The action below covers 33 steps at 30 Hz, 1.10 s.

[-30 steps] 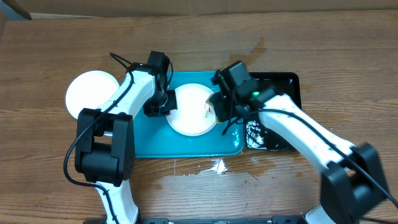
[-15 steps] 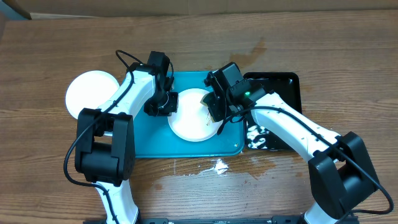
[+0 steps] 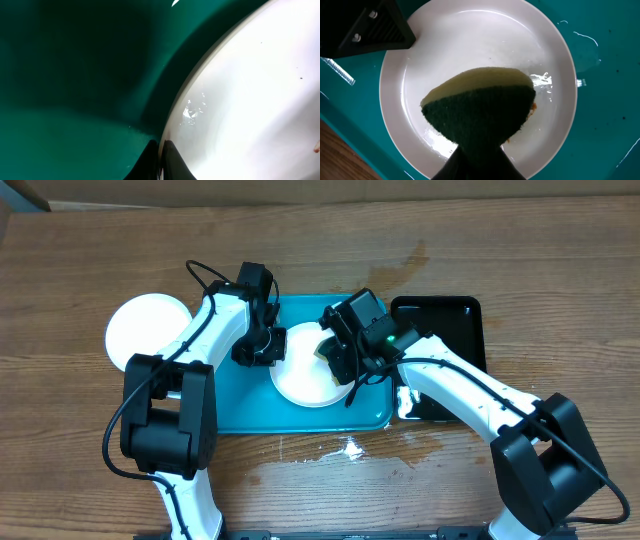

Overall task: Clean dirty plates on tray and stack at the side
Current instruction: 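Scrub the white plate with the sponge, left gripper holding its rim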

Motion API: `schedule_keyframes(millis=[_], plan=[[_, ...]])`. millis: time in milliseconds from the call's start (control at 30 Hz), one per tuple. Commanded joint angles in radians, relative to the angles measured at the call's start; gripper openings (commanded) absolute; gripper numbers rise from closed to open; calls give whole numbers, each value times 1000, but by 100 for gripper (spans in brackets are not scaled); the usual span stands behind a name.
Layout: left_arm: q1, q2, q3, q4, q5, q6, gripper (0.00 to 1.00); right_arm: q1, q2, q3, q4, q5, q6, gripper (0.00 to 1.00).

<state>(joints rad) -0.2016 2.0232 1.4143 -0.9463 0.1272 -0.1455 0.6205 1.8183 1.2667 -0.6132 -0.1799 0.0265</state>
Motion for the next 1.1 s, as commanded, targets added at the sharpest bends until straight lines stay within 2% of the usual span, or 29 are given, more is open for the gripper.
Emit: schedule_keyframes(millis=[0,67,100,167,233,267,533,667,867,1067], plan=[[-3,-25,13,2,4,8,6,2,-7,-1,7,-8,-5,13],[-3,-25,13,2,4,8,6,2,-7,-3,7,-8,-5,13],[-3,-25,13,2,4,8,6,2,-6,-3,6,-8,-5,18],[-3,-25,13,2,4,8,6,2,-5,-3,7,-9,-5,45],[-3,-25,13,2,4,8,6,2,-5,-3,8,-8,-5,56],[-3,-25,13,2,4,8,6,2,-5,-3,8,-8,-5,58],[-3,-25,13,1,5,8,5,3,-5,-3,-29,3,-14,56],[-3,-25,13,2,5,8,5,21,16,-3,-53,4,-28,49],[-3,-25,13,1,4,8,5,66,73,-3,-49,77,-31,46],[-3,-25,13,1,4,8,4,71,76,-3,-53,79,-31,31]])
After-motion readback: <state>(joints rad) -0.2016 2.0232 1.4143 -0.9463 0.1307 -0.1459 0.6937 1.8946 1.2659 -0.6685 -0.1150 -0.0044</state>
